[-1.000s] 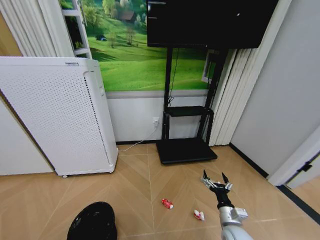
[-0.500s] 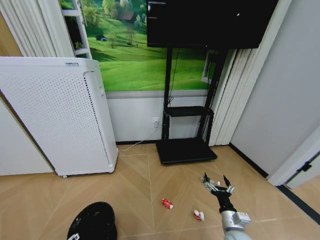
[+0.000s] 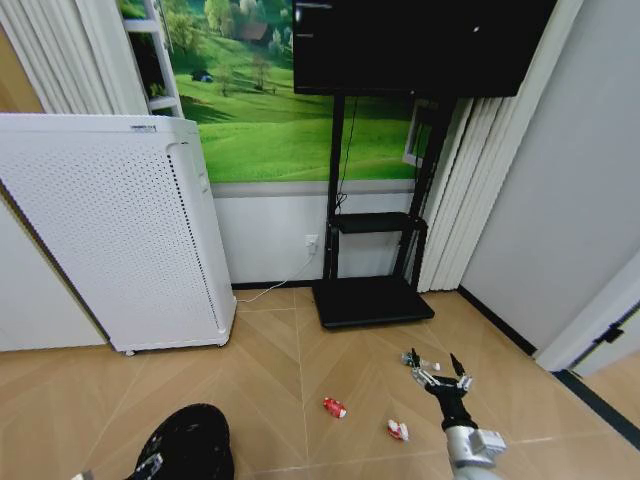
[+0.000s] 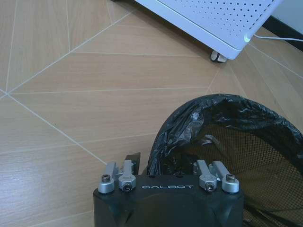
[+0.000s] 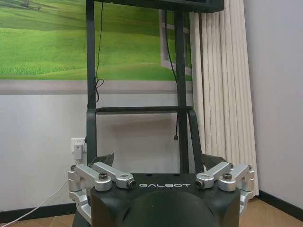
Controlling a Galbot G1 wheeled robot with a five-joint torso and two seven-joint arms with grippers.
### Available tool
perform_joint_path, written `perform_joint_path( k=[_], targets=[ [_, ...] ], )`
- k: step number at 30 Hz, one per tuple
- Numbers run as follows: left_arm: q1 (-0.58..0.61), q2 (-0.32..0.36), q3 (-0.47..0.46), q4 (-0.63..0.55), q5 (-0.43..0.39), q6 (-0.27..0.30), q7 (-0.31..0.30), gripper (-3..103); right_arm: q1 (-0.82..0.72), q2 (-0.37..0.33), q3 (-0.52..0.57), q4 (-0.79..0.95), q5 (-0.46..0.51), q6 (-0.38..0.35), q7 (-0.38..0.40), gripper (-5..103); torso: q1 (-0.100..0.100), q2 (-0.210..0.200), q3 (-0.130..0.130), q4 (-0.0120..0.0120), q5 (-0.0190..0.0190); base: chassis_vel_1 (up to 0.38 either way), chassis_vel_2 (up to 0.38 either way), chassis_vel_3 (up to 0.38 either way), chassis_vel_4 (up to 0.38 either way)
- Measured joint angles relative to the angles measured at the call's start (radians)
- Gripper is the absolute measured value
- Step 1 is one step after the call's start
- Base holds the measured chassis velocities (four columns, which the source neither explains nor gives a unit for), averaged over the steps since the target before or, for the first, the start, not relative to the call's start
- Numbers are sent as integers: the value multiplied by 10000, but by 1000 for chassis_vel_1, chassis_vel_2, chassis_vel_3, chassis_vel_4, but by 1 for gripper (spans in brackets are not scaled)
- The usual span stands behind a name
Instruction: Pick up the trash bin and place the garbage on the floor into it.
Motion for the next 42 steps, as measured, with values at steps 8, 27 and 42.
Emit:
perform_joint_path(
  k=[8,27,42],
  targets=[
    [2,-52,72,151,4,-151,209,24,-47,-5,40,105,47,1,13,100,0,4,2,1,1,0,0,0,0],
    [108,43,-267,29,2936,-3960,2813,4,-72,80,183,-170,-689,622,115,100,3,6,4,1,-2,0,0,0,0],
    [534,-352,-338,-1099,2071,-4488,3431,4,-622,401,-322,-73,-1441,788,-588,100,2,7,5,1,1,10,13,-6,-14]
  ],
)
